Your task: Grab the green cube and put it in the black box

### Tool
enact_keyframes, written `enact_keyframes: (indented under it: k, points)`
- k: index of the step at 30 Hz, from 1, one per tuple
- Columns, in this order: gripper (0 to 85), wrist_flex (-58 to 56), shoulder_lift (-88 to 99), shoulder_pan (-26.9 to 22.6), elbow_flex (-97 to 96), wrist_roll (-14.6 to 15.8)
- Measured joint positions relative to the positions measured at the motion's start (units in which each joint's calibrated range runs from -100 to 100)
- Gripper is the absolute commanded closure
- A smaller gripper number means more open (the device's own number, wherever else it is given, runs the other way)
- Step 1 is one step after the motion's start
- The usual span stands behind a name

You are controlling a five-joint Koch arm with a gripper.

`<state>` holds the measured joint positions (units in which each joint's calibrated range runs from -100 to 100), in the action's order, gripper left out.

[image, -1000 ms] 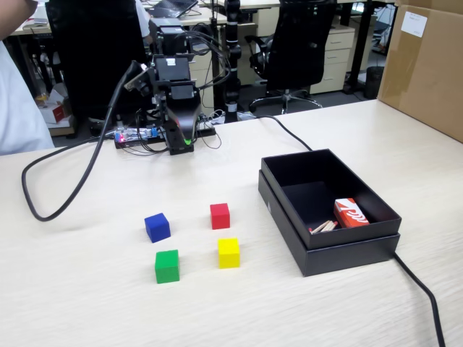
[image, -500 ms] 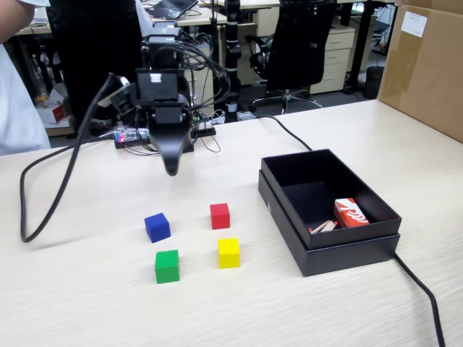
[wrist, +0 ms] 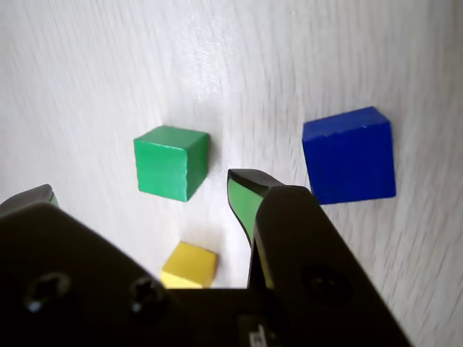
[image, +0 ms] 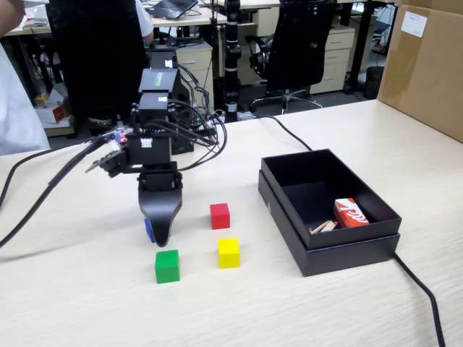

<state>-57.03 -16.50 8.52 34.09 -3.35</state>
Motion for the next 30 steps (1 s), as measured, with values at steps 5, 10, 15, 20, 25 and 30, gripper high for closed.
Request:
enact_keyframes:
  k: [5,10,15,20,25,30]
  points:
    - [37.8,0.0,-5.6,0.0,0.6,0.1]
    - [37.8,0.1,-8.4,-0.2,1.0,0.1]
    - [37.9,0.1,-10.0,-0.3,3.7,0.5]
    - [38.2,0.1,-13.7,-0.4,7.9,0.5]
    - [41.6,0.1,-15.5,-0.4,9.5,0.5]
    - [50.7,0.1,-15.9,-0.4,9.6,0.5]
